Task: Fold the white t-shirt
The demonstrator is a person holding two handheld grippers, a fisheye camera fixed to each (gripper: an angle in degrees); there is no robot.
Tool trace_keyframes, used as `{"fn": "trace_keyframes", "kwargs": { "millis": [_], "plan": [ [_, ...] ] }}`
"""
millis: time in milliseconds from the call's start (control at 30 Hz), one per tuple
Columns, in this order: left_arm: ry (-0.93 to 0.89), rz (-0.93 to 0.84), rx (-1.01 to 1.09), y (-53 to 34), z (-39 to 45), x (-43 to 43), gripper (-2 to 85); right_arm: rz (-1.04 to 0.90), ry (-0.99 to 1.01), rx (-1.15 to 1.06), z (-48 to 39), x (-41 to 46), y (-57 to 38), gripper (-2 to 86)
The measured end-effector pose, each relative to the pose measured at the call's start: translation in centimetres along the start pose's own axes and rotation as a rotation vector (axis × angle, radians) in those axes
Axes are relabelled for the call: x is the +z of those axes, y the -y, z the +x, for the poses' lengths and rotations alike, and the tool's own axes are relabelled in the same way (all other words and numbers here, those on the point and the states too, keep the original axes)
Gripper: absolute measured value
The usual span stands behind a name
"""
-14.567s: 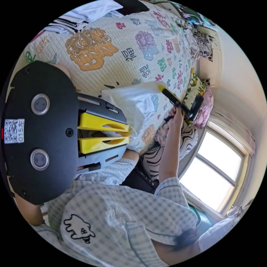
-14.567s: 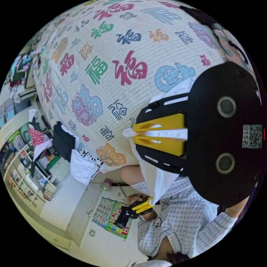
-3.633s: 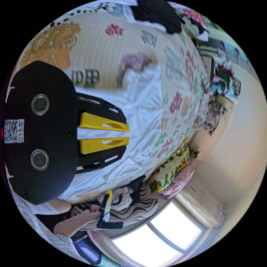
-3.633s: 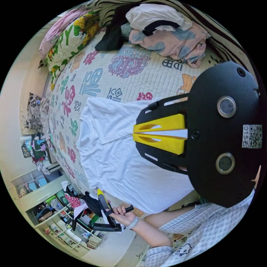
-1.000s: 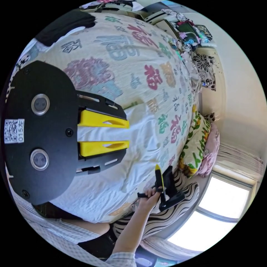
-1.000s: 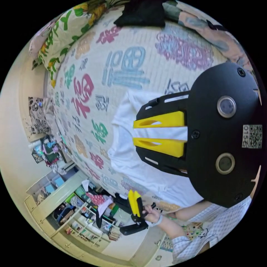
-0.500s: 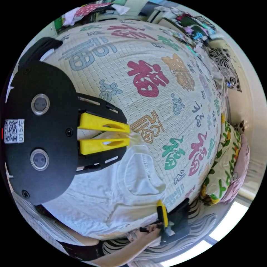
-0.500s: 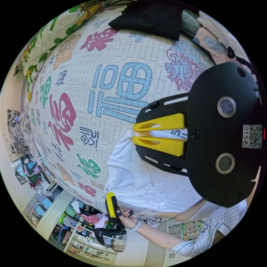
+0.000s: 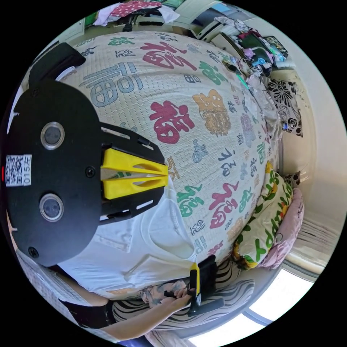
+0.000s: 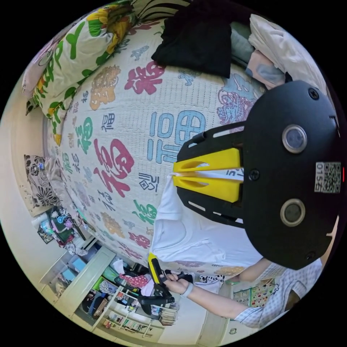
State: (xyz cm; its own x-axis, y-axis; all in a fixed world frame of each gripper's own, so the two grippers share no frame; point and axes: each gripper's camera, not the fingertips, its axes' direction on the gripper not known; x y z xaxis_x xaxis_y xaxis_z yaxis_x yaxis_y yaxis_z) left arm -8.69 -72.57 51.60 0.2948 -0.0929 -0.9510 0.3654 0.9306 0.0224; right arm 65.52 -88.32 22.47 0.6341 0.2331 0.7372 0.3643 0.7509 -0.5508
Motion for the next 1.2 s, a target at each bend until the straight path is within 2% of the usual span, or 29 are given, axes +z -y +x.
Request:
{"fn": "trace_keyframes", "kwargs": {
  "millis": [200,433,600,667,900,1067,1200],
  "plan": [
    [-0.063,0.071,0.129,-6.6,2.9,-6.6,-0.3,0.057,0.143,-0.074,-1.3,-3.0,-7.9,0.5],
    [-0.196,0.104,0.230,-23.9,9.4,-16.1,-0.2,0.023,0.215,-0.290,-6.1,-5.6,-23.2,1.1],
    [-0.245,-0.016,0.211,-36.2,14.5,-17.2,-0.2,-0.089,0.133,-0.457,-10.8,-3.0,-36.1,1.6],
    [-0.219,-0.116,0.204,-40.8,16.7,-16.3,-0.2,-0.152,0.093,-0.470,-11.8,-1.2,-39.3,1.7],
    [-0.072,-0.294,0.261,-46.1,20.7,-14.8,-0.3,-0.276,-0.057,-0.545,-15.3,3.8,-46.8,2.6],
    [0.052,-0.432,0.287,-47.3,21.8,-13.8,-0.2,-0.359,-0.141,-0.504,-16.1,6.3,-49.2,5.4],
    [0.074,-0.426,0.244,-47.8,20.9,-15.4,0.1,-0.345,-0.205,-0.414,-15.3,6.9,-51.3,4.8]
  ]
}}
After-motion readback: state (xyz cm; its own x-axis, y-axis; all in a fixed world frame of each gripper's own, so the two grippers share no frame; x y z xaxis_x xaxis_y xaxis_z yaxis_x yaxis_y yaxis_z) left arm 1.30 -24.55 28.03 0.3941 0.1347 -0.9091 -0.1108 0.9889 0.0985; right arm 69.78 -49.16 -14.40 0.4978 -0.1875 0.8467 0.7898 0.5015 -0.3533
